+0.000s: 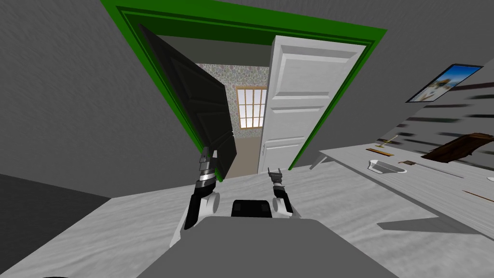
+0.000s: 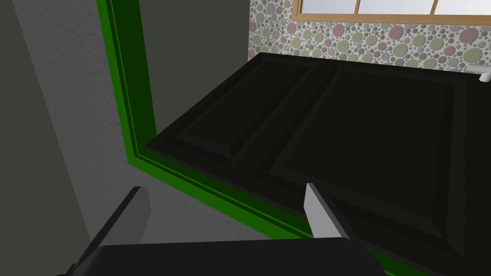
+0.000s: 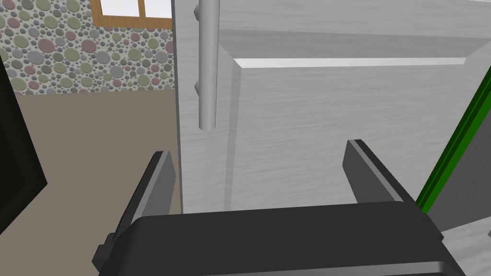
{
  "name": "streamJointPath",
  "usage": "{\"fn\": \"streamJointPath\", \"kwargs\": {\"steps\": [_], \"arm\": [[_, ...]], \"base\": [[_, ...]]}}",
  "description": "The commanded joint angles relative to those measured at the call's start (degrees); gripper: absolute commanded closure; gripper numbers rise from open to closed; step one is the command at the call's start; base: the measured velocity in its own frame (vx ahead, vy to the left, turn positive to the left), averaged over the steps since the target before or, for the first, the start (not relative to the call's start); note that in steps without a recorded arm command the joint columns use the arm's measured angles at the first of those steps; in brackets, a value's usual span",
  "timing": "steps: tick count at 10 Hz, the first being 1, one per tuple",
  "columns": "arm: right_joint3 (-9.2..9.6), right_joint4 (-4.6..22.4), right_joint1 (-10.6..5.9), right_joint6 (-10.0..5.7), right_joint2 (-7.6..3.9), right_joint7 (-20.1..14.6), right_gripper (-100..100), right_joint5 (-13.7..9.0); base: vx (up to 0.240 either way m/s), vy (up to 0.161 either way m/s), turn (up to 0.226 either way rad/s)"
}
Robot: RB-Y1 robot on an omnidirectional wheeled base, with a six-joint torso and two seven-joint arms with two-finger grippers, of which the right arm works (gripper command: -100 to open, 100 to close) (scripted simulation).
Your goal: Push the door open
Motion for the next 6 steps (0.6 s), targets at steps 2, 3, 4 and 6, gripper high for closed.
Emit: {"fn": "streamJointPath", "kwargs": {"steps": [2, 3, 4, 6], "arm": [[0.00, 0.0, 0.00, 0.00, 0.00, 0.0, -100, 0.0], [0.00, 0.0, 0.00, 0.00, 0.00, 0.0, -100, 0.0], [0.00, 0.0, 0.00, 0.00, 0.00, 0.0, -100, 0.0], [1.18, 0.3, 0.08, 0.19, -0.13, -1.2, -100, 0.1]], "base": [[-0.001, 0.001, 0.005], [0.004, -0.004, -0.012], [0.011, -0.010, -0.035], [0.057, -0.015, -0.049]]}}
